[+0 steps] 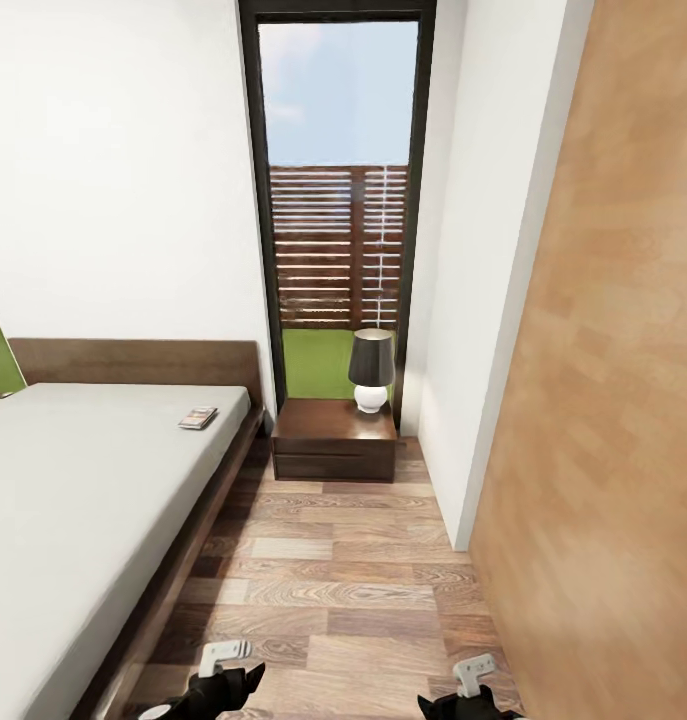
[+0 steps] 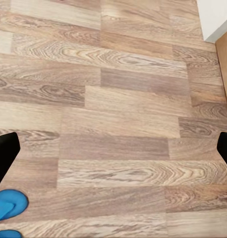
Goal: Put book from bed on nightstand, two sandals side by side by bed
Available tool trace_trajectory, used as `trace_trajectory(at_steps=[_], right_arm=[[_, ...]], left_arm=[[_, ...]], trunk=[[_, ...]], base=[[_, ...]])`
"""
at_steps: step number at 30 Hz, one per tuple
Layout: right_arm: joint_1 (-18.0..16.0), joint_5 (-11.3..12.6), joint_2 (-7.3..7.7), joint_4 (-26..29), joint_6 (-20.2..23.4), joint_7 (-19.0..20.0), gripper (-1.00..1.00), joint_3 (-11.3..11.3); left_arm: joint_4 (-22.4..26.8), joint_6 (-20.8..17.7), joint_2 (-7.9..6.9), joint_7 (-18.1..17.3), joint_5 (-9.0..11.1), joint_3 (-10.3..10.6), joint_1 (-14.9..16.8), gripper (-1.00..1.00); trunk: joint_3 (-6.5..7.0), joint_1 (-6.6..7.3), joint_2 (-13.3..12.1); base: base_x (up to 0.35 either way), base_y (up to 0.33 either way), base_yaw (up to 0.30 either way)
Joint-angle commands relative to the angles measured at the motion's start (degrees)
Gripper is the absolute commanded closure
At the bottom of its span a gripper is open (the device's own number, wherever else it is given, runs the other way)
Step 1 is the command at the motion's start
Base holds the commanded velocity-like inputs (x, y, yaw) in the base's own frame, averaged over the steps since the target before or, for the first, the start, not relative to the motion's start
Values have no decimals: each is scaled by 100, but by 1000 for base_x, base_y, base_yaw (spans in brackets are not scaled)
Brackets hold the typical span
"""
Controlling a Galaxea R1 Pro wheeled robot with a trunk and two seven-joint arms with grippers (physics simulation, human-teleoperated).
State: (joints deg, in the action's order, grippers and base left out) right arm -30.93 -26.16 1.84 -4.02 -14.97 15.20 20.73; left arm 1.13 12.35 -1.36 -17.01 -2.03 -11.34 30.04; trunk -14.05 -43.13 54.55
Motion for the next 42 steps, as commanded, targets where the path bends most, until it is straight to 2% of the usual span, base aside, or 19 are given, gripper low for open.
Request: trace_trajectory(at_steps=[1, 42], right_arm=[[-9, -42, 6, -22, -32, 3, -100, 49], [-9, -47, 49, -20, -41, 10, -100, 54]], left_arm=[[-8, 18, 0, -21, -22, -40, 4, -100], [-8, 30, 4, 5, -24, -42, 2, -100]], trunk=[[-8, -1, 6], [-8, -1, 6]], base=[[0, 0, 0], [0, 0, 0]])
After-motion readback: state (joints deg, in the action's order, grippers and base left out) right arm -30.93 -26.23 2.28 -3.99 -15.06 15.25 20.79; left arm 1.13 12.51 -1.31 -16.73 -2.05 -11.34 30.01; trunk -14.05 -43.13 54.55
